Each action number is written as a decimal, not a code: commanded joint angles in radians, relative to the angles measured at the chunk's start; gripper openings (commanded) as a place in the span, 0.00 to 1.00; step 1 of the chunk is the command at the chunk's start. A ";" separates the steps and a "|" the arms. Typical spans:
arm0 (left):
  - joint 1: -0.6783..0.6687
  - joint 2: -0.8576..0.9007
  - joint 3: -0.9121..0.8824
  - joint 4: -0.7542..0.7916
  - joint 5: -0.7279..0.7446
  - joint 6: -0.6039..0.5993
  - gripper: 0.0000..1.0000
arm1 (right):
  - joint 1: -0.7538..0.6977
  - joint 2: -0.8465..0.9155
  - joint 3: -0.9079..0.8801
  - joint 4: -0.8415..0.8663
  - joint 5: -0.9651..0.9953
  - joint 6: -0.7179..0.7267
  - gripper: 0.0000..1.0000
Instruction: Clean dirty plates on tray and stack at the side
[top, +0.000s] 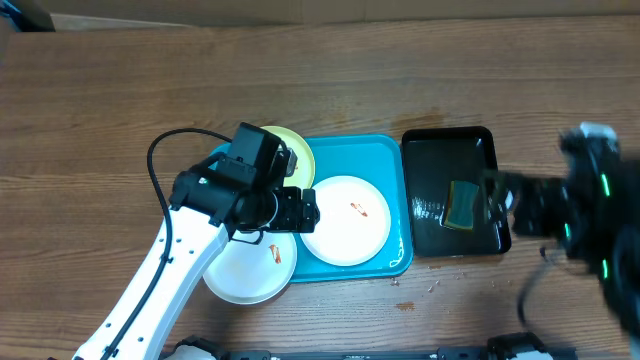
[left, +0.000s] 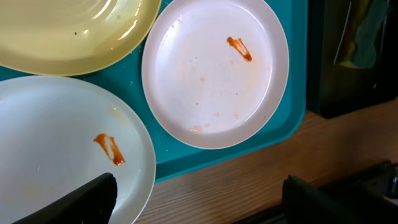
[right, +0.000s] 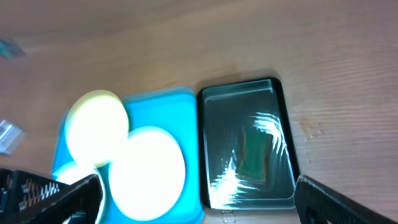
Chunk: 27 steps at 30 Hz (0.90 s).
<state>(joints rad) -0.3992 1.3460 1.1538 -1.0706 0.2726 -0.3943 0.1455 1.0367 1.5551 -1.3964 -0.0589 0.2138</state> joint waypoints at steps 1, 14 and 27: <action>-0.021 0.008 -0.005 0.010 -0.092 -0.060 0.83 | 0.003 0.174 0.149 -0.114 0.009 -0.051 1.00; -0.074 0.065 -0.142 0.203 -0.183 -0.138 0.64 | 0.003 0.542 0.143 -0.230 0.197 0.175 1.00; -0.082 0.266 -0.170 0.308 -0.175 -0.137 0.63 | 0.000 0.565 -0.202 0.058 0.193 0.210 0.94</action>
<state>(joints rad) -0.4740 1.5841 0.9901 -0.7753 0.1074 -0.5194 0.1455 1.6058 1.4231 -1.3758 0.1238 0.4038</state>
